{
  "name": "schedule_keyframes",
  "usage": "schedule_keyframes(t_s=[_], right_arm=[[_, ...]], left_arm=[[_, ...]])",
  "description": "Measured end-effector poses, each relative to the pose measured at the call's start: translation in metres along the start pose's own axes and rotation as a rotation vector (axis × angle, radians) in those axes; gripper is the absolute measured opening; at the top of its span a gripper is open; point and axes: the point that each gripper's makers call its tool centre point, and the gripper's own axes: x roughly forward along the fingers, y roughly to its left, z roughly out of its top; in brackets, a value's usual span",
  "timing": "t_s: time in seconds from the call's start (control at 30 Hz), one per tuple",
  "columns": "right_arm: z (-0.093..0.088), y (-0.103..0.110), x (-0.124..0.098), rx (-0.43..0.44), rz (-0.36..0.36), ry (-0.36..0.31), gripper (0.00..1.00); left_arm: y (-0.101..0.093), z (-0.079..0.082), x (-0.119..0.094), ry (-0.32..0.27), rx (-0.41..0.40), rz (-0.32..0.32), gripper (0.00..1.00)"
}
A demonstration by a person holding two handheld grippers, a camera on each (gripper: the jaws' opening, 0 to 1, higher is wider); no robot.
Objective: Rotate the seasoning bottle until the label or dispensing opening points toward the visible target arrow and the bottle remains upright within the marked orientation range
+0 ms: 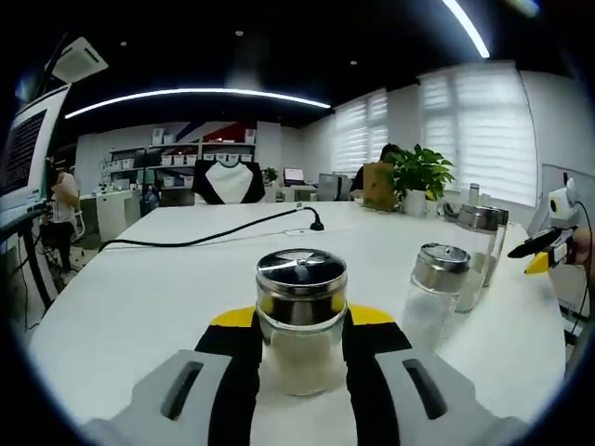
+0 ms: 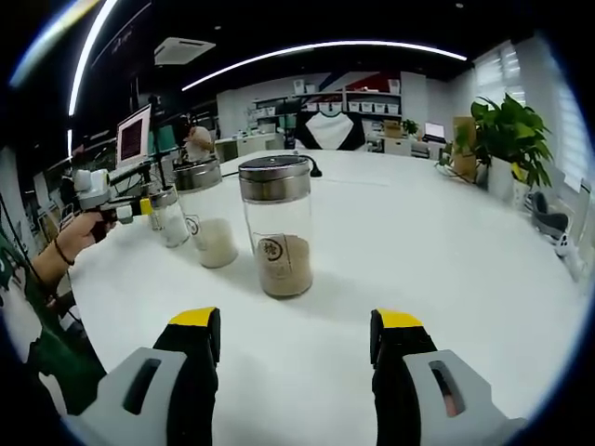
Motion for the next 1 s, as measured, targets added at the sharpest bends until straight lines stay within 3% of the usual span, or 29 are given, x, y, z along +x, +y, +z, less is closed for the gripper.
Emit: schedule_keyframes(t_s=[0.6, 0.8, 1.0], right_arm=[[0.002, 0.007, 0.005, -0.003, 0.022, -0.001, 0.66], [0.0, 0.008, 0.003, 0.001, 0.02, 0.001, 0.66], [0.0, 0.01, 0.004, -0.001, 0.027, -0.002, 0.66]], left_arm=[[-0.011, -0.006, -0.011, -0.001, -0.013, -0.023, 0.35], [-0.017, -0.006, -0.011, -0.017, 0.038, -0.014, 0.35], [-0.015, -0.005, -0.009, -0.036, 0.025, -0.011, 0.35]])
